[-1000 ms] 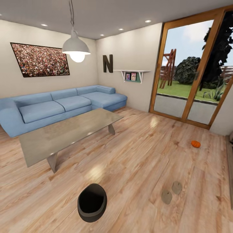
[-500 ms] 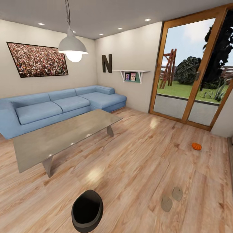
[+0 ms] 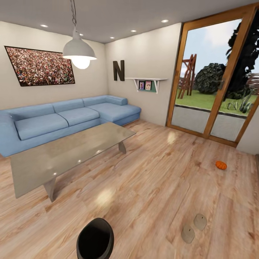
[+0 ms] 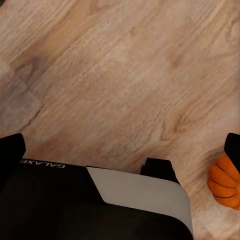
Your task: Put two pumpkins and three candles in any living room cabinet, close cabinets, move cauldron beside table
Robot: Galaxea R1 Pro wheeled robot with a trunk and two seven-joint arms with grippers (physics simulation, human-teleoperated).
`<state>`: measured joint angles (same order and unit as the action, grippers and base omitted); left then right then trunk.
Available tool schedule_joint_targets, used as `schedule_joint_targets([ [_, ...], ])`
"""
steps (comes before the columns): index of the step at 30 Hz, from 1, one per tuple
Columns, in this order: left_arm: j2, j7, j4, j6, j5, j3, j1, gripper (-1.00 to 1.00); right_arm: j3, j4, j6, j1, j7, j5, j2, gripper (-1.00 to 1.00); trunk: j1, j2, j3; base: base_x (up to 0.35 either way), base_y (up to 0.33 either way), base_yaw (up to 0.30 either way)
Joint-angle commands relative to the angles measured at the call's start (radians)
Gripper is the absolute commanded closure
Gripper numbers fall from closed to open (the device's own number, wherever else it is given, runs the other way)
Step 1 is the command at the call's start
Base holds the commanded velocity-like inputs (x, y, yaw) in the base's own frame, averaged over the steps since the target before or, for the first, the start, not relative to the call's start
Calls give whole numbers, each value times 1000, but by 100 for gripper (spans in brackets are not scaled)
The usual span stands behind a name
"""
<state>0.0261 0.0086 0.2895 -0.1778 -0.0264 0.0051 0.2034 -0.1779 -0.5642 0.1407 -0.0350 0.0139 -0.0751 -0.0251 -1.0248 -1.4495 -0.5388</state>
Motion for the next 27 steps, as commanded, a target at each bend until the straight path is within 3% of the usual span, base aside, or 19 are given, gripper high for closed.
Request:
schedule_joint_targets([
  [1, 0, 1, -1, -3, -3, 1, 1, -100, -3, -2, 5, 0, 1, -8, 1, -100, 0, 0, -1, 140, 9, 0],
  [27, 0, 1, -1, -3, -3, 0, 1, -100, -3, -2, 5, 0, 1, -8, 0, -100, 0, 0, -1, 142, 24, 0],
])
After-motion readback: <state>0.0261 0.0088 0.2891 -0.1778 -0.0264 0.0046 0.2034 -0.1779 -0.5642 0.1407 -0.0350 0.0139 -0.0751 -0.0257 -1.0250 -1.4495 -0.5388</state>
